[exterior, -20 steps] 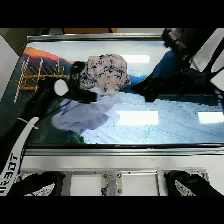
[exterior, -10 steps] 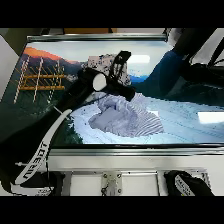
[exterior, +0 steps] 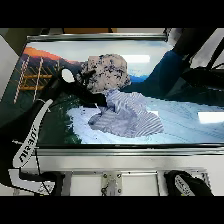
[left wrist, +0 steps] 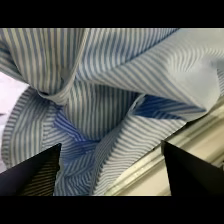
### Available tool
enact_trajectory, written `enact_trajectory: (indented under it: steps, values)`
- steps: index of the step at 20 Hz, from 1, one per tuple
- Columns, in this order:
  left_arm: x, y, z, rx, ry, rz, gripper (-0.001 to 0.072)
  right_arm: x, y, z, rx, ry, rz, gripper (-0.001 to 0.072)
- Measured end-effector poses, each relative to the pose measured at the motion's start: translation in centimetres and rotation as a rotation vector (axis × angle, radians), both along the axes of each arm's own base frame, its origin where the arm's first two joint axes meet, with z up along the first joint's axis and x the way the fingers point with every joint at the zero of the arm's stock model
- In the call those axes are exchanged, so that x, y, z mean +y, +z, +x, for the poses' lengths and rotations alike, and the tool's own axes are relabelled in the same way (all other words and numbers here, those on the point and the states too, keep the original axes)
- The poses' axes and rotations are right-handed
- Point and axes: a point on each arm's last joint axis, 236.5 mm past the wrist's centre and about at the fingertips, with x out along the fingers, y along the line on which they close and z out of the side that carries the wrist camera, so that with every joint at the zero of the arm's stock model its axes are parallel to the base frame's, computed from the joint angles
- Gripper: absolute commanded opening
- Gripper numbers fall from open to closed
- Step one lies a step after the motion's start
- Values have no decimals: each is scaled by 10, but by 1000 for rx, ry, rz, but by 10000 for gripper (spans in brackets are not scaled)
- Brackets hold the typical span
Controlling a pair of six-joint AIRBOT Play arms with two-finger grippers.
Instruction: Fold the clothes and pants, and hang the long-sleeved shirts on hangers.
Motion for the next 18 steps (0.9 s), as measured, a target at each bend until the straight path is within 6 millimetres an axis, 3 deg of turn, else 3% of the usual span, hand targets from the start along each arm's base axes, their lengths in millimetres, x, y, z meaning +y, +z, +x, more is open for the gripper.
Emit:
enact_trajectory:
  steps: [3, 4, 5, 6, 8, 11, 14, 17, 18]
  values:
    - [-20, -16, -29, 73, -40, -65, 667, 0, -1, 0, 4, 2, 0, 15]
    - [-29, -18, -35, 77, -53, -83, 478, 0, -1, 0, 5, 2, 0, 15]
    - [-37, -17, -40, 74, -67, -96, 149, 0, -1, 0, 5, 1, 1, 15]
    - [-45, -13, -41, 64, -79, -109, 11, 0, -1, 0, 5, 1, 1, 15]
    - [-68, 11, -33, -6, -107, -151, 11, -1, -1, 0, 2, -2, 0, 15]
    - [-118, 74, -26, -175, -190, -239, 11, -10, 8, 6, -37, -44, 1, 15]
    - [-177, 127, -56, -344, -334, -290, 12, -28, 23, 13, -101, -117, 4, 14]
    - [-230, 131, -104, -448, -497, -274, 13, -42, 32, 16, -134, -170, 8, 15]
    - [-247, 124, -120, -469, -547, -264, 155, -45, 33, 16, -139, -180, 8, 15]
